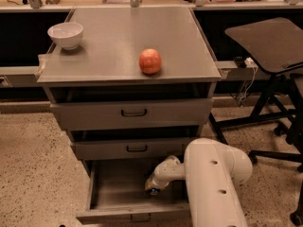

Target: Pick pepsi can from bottom drawer and place on counter

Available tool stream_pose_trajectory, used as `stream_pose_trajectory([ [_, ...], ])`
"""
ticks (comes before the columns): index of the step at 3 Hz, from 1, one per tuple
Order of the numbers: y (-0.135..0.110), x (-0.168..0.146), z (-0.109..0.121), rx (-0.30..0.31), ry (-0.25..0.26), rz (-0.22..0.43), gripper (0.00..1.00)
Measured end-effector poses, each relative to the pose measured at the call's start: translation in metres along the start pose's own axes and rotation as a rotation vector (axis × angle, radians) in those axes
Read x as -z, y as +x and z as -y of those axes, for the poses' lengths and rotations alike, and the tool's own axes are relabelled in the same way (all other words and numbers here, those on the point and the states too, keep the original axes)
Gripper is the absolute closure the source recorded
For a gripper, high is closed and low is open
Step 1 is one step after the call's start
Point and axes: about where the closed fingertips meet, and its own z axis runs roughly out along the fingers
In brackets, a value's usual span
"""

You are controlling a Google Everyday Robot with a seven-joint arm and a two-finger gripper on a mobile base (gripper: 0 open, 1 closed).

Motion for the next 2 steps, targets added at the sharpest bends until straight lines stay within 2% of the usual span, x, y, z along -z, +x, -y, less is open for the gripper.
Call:
stream_pose_trajectory([
  [1,-0.006,0.008,0.009,0.001,0.092,-0.009,1.00],
  [2,-0.035,0.027,0.028,-0.146,0.294,0.031,1.00],
])
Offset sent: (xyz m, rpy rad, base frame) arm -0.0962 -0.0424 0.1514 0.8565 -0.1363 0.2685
